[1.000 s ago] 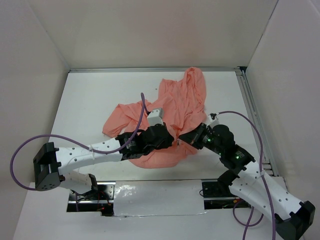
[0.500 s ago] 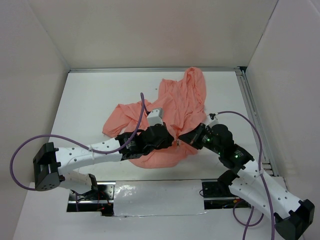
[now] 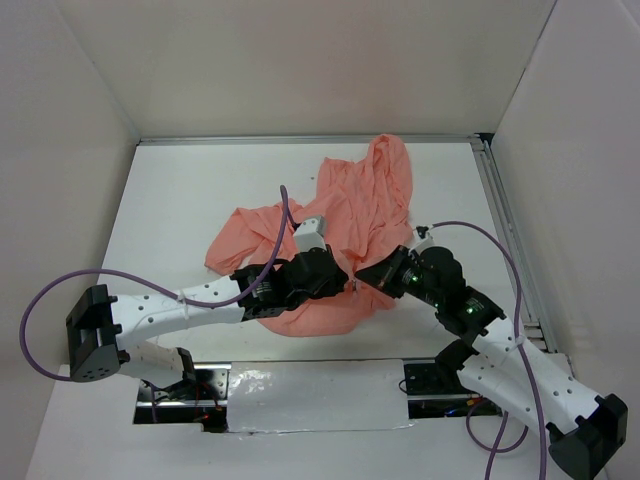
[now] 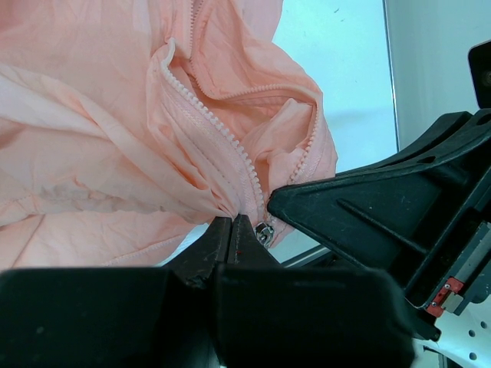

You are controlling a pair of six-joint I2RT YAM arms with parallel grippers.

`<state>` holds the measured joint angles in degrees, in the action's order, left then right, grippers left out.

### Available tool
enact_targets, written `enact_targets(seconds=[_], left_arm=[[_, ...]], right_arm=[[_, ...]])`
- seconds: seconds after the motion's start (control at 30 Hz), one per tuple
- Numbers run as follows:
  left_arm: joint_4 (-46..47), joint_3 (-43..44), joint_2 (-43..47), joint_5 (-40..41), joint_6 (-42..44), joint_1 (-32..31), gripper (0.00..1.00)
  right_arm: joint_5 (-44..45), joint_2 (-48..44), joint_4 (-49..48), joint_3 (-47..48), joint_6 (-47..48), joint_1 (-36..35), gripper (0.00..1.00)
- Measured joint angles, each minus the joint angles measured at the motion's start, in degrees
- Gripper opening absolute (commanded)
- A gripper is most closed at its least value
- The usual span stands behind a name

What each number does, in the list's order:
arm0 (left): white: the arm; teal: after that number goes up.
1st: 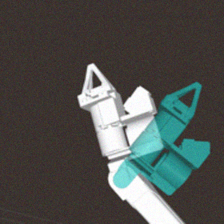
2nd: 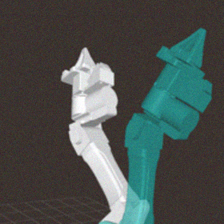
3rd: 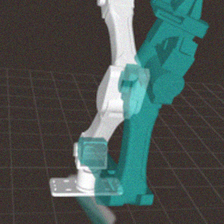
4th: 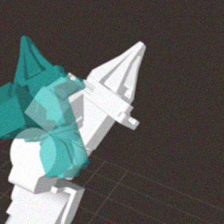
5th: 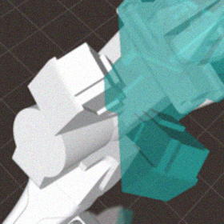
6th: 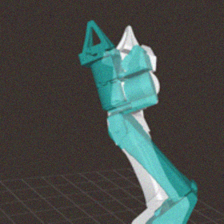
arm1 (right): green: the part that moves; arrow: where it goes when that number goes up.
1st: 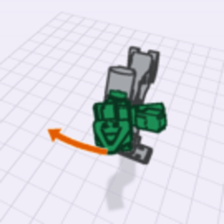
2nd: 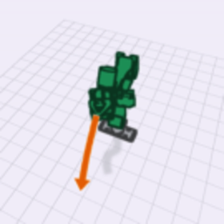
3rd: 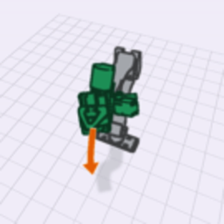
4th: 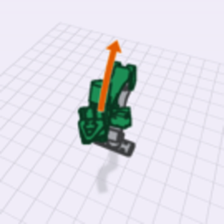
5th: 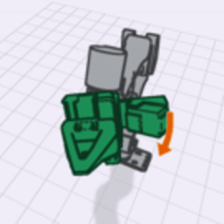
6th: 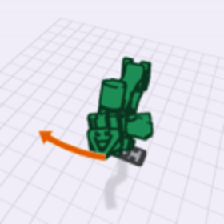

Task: Zip up the jacket

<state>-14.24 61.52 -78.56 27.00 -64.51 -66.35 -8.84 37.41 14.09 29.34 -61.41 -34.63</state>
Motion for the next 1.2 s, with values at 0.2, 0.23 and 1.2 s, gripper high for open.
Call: enact_targets(seconds=[0.2, 0.23, 1.2], left_arm=[[0.04, 0.0, 0.02, -0.15, 0.02, 0.0, 0.0], [0.04, 0.0, 0.02, -0.13, 0.0, 0.0, 0.0], [0.15, 0.0, 0.02, -0.33, 0.07, -0.02, 0.0]], right_arm=[[0.02, 0.0, -0.11, 0.0, 0.15, 0.0, 0.0], [0.02, -0.07, -0.07, 0.0, 0.22, 0.0, 0.0], [0.07, -0.85, -0.35, -1.07, 0.94, 0.0, 0.0]])
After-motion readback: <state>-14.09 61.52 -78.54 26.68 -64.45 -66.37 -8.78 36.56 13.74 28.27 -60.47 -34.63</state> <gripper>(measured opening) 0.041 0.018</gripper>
